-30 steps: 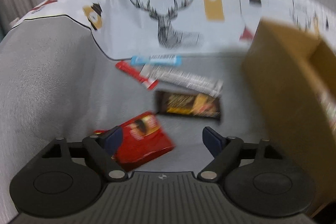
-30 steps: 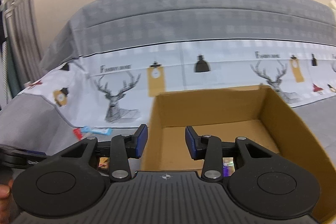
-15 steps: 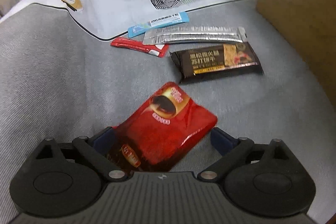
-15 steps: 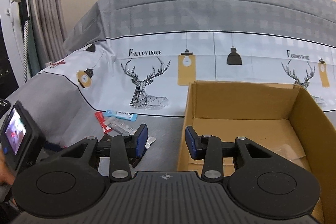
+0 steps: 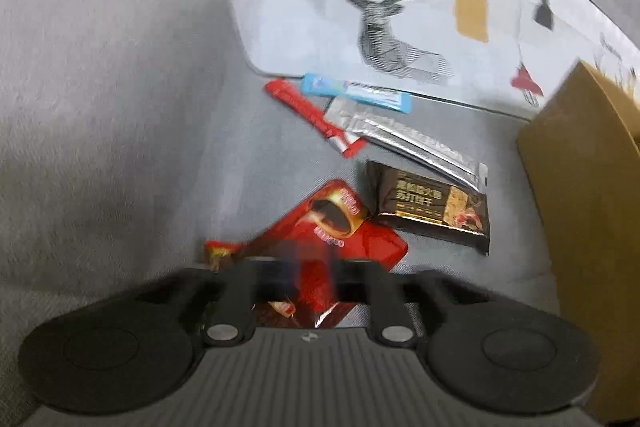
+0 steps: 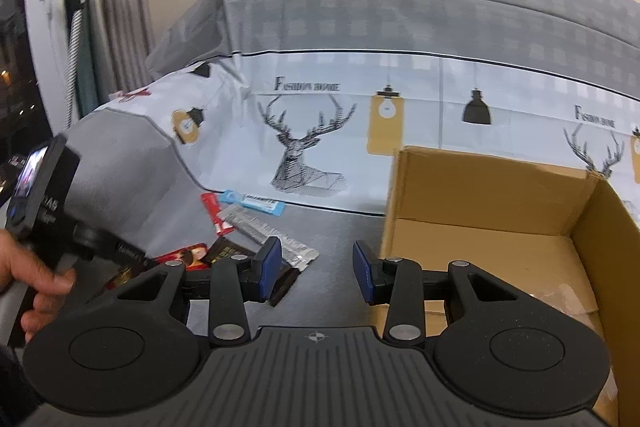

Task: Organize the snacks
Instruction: 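Grasp the red coffee pouch with the left tool while the right tool grasps the dark brown biscuit bar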

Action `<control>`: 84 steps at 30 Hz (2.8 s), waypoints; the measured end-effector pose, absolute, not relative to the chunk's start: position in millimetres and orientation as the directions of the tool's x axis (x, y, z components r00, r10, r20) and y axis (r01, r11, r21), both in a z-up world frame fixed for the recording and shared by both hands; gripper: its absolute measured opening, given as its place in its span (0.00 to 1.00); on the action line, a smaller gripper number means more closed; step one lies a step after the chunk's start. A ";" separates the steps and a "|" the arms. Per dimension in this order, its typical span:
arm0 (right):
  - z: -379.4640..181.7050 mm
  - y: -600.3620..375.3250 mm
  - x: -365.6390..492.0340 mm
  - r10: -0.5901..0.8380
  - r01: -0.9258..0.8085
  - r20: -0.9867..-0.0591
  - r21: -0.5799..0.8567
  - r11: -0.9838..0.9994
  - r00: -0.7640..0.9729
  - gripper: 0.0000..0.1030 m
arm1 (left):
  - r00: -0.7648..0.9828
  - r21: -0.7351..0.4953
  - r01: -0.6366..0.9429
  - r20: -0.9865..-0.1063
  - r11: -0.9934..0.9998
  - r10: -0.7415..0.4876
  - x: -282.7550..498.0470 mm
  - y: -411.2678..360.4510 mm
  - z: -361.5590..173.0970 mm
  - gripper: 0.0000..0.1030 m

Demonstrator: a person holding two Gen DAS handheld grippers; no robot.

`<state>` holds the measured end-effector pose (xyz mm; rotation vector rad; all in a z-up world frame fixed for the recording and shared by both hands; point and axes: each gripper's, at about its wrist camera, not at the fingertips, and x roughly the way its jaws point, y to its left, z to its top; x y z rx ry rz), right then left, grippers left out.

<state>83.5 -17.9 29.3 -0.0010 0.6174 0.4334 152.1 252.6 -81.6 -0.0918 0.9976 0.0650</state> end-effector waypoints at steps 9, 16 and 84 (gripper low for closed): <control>23.6 10.0 70.1 0.475 -0.527 -0.586 0.094 0.845 0.656 0.41 | 0.499 0.077 0.068 -0.866 0.995 0.033 168.2 228.4 -111.9 0.94; 17.6 17.6 72.7 0.496 -0.559 -0.613 0.105 0.823 0.615 0.42 | 0.508 -0.013 0.024 -0.861 1.000 -0.023 169.2 245.0 -107.2 0.60; -63.0 84.2 67.4 0.354 -0.568 -0.881 0.125 0.814 0.313 0.49 | 0.480 -0.249 -0.311 -0.874 0.917 -0.074 113.0 264.6 -77.5 0.75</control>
